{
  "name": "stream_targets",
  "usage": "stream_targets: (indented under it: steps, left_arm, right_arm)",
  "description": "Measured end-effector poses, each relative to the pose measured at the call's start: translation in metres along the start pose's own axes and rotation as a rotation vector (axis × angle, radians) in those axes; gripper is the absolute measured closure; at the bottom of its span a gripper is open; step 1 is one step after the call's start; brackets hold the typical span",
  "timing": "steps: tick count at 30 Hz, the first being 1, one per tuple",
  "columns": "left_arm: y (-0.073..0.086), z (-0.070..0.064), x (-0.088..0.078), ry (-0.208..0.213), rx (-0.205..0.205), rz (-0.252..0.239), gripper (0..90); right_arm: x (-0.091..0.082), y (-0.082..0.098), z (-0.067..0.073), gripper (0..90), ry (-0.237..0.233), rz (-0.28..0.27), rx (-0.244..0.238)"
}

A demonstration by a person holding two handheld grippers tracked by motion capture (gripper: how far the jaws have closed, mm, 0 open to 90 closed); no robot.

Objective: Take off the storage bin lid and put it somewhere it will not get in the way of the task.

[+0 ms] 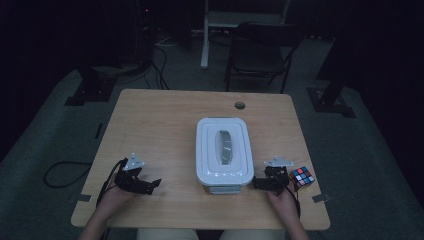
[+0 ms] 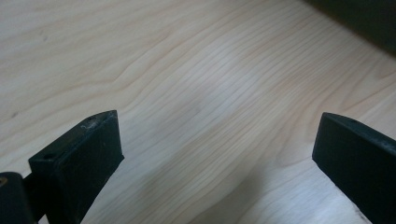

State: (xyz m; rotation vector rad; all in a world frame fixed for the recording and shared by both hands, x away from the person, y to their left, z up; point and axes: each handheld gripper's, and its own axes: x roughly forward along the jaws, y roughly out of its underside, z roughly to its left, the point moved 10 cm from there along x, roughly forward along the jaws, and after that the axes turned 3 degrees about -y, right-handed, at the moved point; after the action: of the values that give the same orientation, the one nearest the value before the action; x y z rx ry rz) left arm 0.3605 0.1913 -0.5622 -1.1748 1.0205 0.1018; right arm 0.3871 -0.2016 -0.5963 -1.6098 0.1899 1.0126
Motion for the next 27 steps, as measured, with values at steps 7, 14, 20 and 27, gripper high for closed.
stream_targets:
  steps: [7, 14, 20, 27]
  left_arm:
    - [-0.024, -0.012, -0.009, 0.031, 0.013, -0.034, 2.4]
    - [-0.047, -0.023, -0.018, 0.046, 0.03, -0.056, 2.5]
    - [-0.067, -0.037, -0.024, 0.07, 0.065, -0.08, 2.5]
    - [-0.089, -0.058, -0.029, 0.121, 0.117, -0.126, 2.5]
  right_arm:
    - [0.0, 0.0, 0.0, 13.0, 0.0, 0.0, 0.0]
    - [0.0, 0.0, 0.0, 12.9, 0.0, 0.0, -0.001]
    - [0.0, 0.0, 0.0, 13.0, 0.0, 0.001, 0.001]
    - [0.0, 0.0, 0.0, 13.0, 0.0, 0.0, 0.0]
